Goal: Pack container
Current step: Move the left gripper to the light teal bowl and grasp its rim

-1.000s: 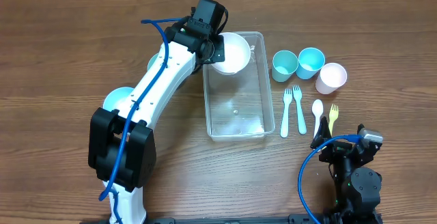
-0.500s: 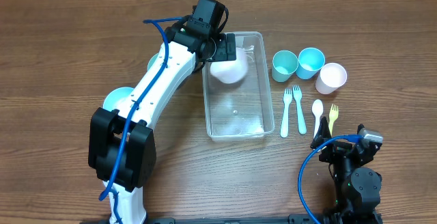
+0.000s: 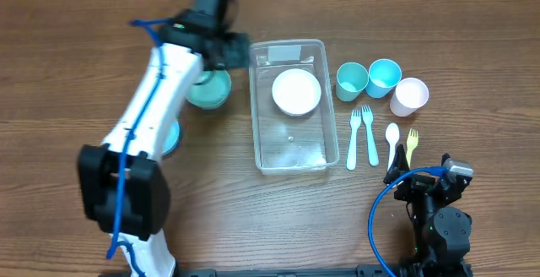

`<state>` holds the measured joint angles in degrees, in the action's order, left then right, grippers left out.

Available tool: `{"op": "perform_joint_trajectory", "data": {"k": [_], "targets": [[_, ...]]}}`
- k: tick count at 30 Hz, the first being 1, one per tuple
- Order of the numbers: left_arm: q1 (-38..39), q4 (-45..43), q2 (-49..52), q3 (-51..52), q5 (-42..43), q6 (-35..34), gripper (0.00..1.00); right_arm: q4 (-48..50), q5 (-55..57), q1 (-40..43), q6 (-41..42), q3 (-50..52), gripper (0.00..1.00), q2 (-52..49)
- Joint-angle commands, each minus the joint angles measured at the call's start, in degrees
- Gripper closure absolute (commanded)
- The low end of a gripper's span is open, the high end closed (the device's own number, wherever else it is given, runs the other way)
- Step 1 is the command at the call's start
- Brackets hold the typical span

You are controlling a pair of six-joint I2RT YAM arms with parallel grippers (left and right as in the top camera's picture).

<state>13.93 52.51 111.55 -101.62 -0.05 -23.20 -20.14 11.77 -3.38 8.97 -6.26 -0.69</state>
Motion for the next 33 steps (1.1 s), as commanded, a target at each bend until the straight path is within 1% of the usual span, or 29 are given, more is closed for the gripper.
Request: {"op": "perform_joint_trajectory", "data": {"k": [1,2,3,4,6,8,10,14,18,19,20,21,23,24,26,28,31,33], "targets": [[-8.02,1.73,-1.75,0.24,7.58,9.94,0.11,0.33,-0.24,0.31,-0.04,0.2,0.0,0.46],[-9.4,2.19,-1.75,0.24,7.56,13.25,0.1,0.35,-0.24,0.31,-0.04,0.2,0.0,0.46],[-10.23,2.6,-1.7,0.28,7.58,17.86,0.08,0.33,-0.24,0.28,-0.04,0.2,0.0,0.46],[-10.69,2.95,-1.68,0.94,6.82,24.5,0.09,0.35,-0.24,0.28,-0.04,0.2,0.0,0.46],[-11.21,2.49,-1.57,4.04,4.55,32.74,0.08,0.35,-0.24,0.28,-0.04,0.2,0.0,0.46],[-11.3,-1.03,-1.51,9.77,5.73,36.39,0.07,0.33,-0.24,0.31,-0.04,0.2,0.0,0.46],[-11.3,-4.85,-1.49,14.03,7.54,37.57,0.07,0.33,-0.24,0.28,-0.04,0.2,0.0,0.46],[-11.34,-15.3,-1.31,21.27,4.44,37.59,0.04,0.35,-0.24,0.28,-0.07,0.2,0.0,0.46],[-11.37,-23.54,-0.61,25.22,4.35,37.59,0.04,0.35,-0.24,0.28,-0.07,0.2,0.0,0.46],[-11.37,-24.09,0.39,25.51,4.44,37.38,0.07,0.35,-0.24,0.28,-0.04,0.2,0.0,0.46],[-11.34,-24.06,1.27,25.51,4.52,37.38,0.16,0.35,-0.24,0.31,-0.04,0.2,0.0,0.46],[-11.34,-24.09,1.6,25.51,4.52,37.38,0.3,0.33,-0.24,0.28,-0.04,0.2,0.0,0.46],[-11.34,-24.3,1.6,25.51,4.5,37.35,0.49,0.35,-0.24,0.31,-0.07,0.2,0.0,0.46],[-11.37,-24.5,1.6,25.51,4.33,37.38,0.51,0.35,-0.24,0.28,-0.07,0.2,0.0,0.46],[-11.37,-25.24,1.62,25.53,4.31,37.38,0.52,0.33,-0.24,0.28,-0.04,0.2,0.0,0.46],[-11.52,-26.27,1.62,25.55,4.33,37.35,0.56,0.35,-0.24,0.28,-0.07,0.2,0.0,0.46],[-11.67,-26.47,1.62,25.75,4.55,37.35,0.57,0.35,-0.24,0.28,-0.04,0.2,0.0,0.46],[-11.72,-27.15,1.62,26.56,4.52,37.33,0.55,0.35,-0.24,0.28,-0.04,0.2,0.0,0.46]]}}
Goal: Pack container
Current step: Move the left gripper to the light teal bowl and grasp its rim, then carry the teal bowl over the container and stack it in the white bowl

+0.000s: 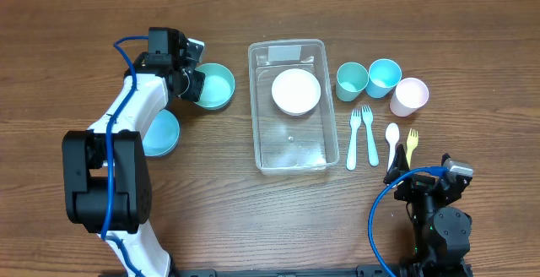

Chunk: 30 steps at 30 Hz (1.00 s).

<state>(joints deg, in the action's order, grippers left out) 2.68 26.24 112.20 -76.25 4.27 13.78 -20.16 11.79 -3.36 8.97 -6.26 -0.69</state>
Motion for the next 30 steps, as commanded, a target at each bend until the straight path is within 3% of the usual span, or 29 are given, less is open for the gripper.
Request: {"op": "perform_joint_trajectory", "data": {"k": [1,8,11,13,14,18,25,27,30], "targets": [[-0.46,-1.64,0.96,1.97,0.17,0.35,0.54,0.37,-0.26,0.26,-0.04,0.2,0.0,0.46],[-0.5,-3.72,3.74,3.02,-0.2,-1.84,0.53,0.37,-0.26,0.26,-0.04,0.2,0.0,0.46],[-0.5,-4.66,4.07,2.99,-0.2,-2.29,0.69,0.35,-0.26,0.26,-0.07,0.2,0.0,0.46],[-0.52,-5.01,4.04,2.97,-0.22,-4.04,0.91,0.37,-0.26,0.26,-0.04,0.2,0.0,0.46],[-0.5,-5.31,4.04,2.86,-0.24,-5.14,0.96,0.35,-0.26,0.28,-0.07,0.2,0.0,0.46],[-0.5,-2.43,3.48,-1.38,-0.17,-8.79,0.96,0.37,-0.26,0.26,-0.04,0.2,0.0,0.46],[2.82,11.63,-2.47,-22.73,-0.22,-12.94,0.96,0.37,-0.26,0.28,-0.07,0.2,0.0,0.46],[4.94,12.55,-3.37,-25.31,4.35,-16.44,0.96,0.37,-0.26,0.26,-0.04,0.2,0.0,0.46],[10.4,14.19,-3.32,-25.33,9.53,-14.16,0.96,0.37,-0.26,0.26,-0.07,0.2,0.0,0.46]]}}
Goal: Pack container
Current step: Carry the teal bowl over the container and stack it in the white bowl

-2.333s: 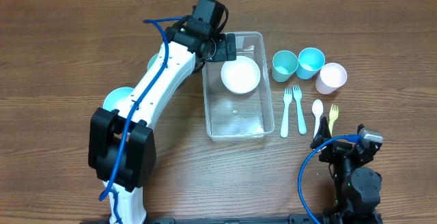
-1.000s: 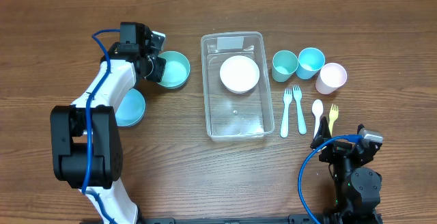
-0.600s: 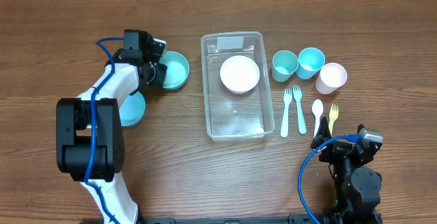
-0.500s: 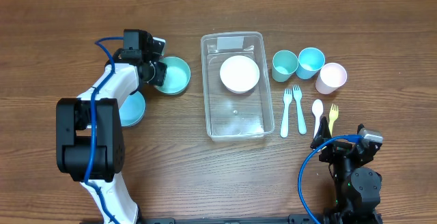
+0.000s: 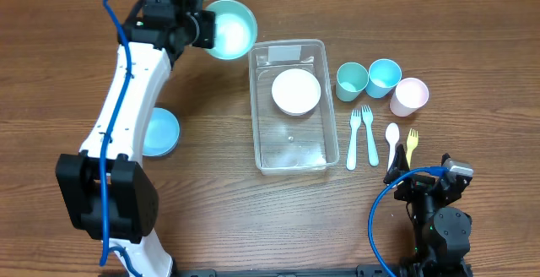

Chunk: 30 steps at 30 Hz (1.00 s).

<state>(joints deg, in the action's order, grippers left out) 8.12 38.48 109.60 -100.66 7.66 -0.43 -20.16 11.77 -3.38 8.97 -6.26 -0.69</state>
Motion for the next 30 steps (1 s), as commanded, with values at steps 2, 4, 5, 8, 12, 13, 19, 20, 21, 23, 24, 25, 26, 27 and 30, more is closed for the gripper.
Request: {"op": "perform_joint_trajectory", "data": {"k": [2,4,5,8,12,13,19,20,21,23,24,25,26,27,30], "targets": [[10.1,3.34,-0.57,-0.92,6.14,8.48,0.96,0.37,-0.24,0.28,-0.07,0.2,0.0,0.46],[14.49,4.87,-0.17,-0.85,5.73,13.29,0.96,0.37,-0.24,0.28,-0.04,0.2,0.0,0.46],[16.2,4.85,0.28,-0.68,4.35,13.25,0.96,0.37,-0.24,0.31,-0.04,0.2,0.0,0.46],[19.32,3.41,3.82,-0.68,0.66,8.31,0.96,0.37,-0.24,0.28,-0.04,0.2,0.0,0.46],[19.58,2.36,7.82,-0.68,-6.97,-1.42,0.96,0.37,-0.24,0.28,-0.04,0.2,0.0,0.46],[19.56,2.38,8.37,-0.68,-8.22,-2.47,0.96,0.37,-0.24,0.28,-0.04,0.2,0.0,0.46],[19.65,1.95,12.48,-0.68,-8.22,-4.81,0.96,0.37,-0.24,0.28,-0.04,0.2,0.0,0.46],[19.65,1.7,12.74,-0.68,-8.22,-4.79,0.96,0.37,-0.24,0.28,-0.04,0.2,0.0,0.46],[19.65,1.68,12.98,-0.68,-8.17,-4.76,0.96,0.37,-0.24,0.28,-0.04,0.2,0.0,0.46],[19.67,1.73,13.77,-0.68,-7.67,-5.31,0.96,0.37,-0.24,0.31,-0.04,0.2,0.0,0.46],[19.67,1.66,14.14,-0.68,-7.69,-5.62,0.96,0.35,-0.24,0.31,-0.04,0.2,0.0,0.46],[19.67,1.14,14.91,-0.68,-7.78,-6.58,0.96,0.37,-0.24,0.31,-0.07,0.2,0.0,0.46],[19.67,0.87,15.26,-0.68,-7.87,-7.39,0.96,0.37,-0.24,0.31,-0.04,0.2,0.0,0.46],[19.63,0.68,15.47,-0.68,-7.85,-7.56,0.96,0.37,-0.24,0.28,-0.07,0.2,0.0,0.46],[19.61,0.7,15.56,-0.68,-7.85,-7.54,0.96,0.35,-0.24,0.28,-0.04,0.2,0.0,0.46]]}}
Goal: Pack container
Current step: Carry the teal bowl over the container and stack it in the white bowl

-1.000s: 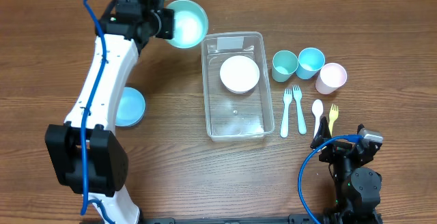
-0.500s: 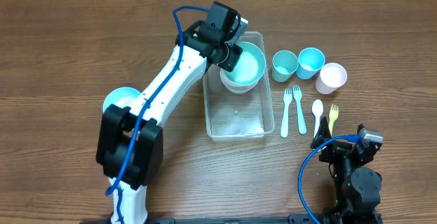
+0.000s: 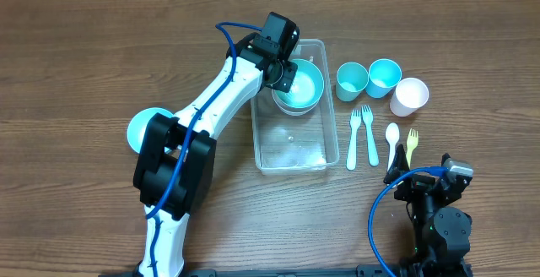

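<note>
A clear plastic container [image 3: 291, 154] lies at the table's middle. At its far end sits a white bowl [image 3: 288, 107], mostly covered by a teal bowl [image 3: 305, 84]. My left gripper [image 3: 283, 73] is shut on the teal bowl's left rim. I cannot tell whether the teal bowl rests in the white one or hangs just over it. A light blue bowl [image 3: 141, 128] lies on the table at the left, partly behind my left arm. My right gripper [image 3: 394, 172] is folded back at the front right, and its jaws are not readable.
Right of the container stand a teal cup [image 3: 352, 79], a blue cup [image 3: 385, 74] and a pale cup [image 3: 410, 95]. In front of them lie two light blue forks [image 3: 363, 137], a white spoon [image 3: 392, 136] and a yellow fork [image 3: 412, 143].
The teal bowl was held up behind the container's far-left corner. It is now over the white bowl inside the container, with my left gripper still on its rim. The right arm is unchanged.
My left gripper first hovered over the teal bowl on the table left of the container. Then it sat at that bowl's left rim. Later the bowl was in the air at the back, and now it is inside the container on the white bowl.
</note>
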`<state>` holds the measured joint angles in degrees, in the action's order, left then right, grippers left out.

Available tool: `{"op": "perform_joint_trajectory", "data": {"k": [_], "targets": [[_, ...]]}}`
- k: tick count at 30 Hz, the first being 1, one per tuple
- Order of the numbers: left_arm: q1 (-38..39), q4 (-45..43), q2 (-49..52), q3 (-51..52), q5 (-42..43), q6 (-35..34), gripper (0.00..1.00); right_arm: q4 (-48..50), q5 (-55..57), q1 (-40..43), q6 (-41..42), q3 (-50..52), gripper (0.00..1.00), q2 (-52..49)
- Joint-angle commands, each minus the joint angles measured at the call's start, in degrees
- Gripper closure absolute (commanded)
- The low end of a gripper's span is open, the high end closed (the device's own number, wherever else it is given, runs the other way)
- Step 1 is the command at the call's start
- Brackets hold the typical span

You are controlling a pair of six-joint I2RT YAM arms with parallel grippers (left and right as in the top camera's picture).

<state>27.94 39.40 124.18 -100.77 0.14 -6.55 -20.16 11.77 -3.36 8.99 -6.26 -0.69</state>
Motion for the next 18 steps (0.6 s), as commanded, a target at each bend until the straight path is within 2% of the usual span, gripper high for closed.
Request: {"op": "perform_joint_trajectory", "data": {"k": [1,2,3,4,5,7,12,14,15,16,17,18], "targets": [[-0.22,-0.22,0.98,-0.57,-0.33,-1.42,0.96,0.37,-0.24,0.28,-0.07,0.2,0.0,0.46],[-0.22,-0.22,0.98,-0.57,-0.33,-1.42,0.96,0.37,-0.24,0.26,-0.07,0.2,0.0,0.46],[-0.22,-0.22,0.98,-0.57,-0.35,-1.42,0.83,0.37,-0.24,0.26,-0.07,0.2,0.0,0.46],[-0.22,-0.22,0.98,-0.57,-0.35,-1.44,0.51,0.37,-0.24,0.26,-0.07,0.2,0.0,0.46],[-0.24,-0.22,0.98,-0.57,-0.37,-1.42,0.31,0.37,-0.24,0.26,-0.09,0.2,0.0,0.46],[-0.28,-0.22,0.96,-0.59,-0.35,-1.42,0.19,0.35,-0.24,0.26,-0.07,0.2,0.0,0.46],[-0.28,0.63,-1.53,-2.29,-0.28,-1.4,0.22,0.37,-0.24,0.26,-0.07,0.2,0.0,0.46],[-0.26,1.77,-5.75,-4.09,-0.31,-1.33,0.25,0.37,-0.24,0.26,-0.07,0.2,0.0,0.46],[-0.26,1.77,-8.24,-4.17,-0.31,-1.2,0.3,0.35,-0.24,0.26,-0.07,0.2,0.0,0.46],[-0.26,1.79,-10.86,-4.17,-0.31,-1.18,0.49,0.37,-0.24,0.28,-0.07,0.2,0.0,0.46],[-0.26,1.99,-12.63,-4.17,-0.22,-1.2,0.86,0.35,-0.24,0.26,-0.07,0.2,0.0,0.46],[-0.15,2.43,-13.73,-4.17,0.66,-1.2,0.96,0.37,-0.24,0.28,-0.07,0.2,0.0,0.46]]}}
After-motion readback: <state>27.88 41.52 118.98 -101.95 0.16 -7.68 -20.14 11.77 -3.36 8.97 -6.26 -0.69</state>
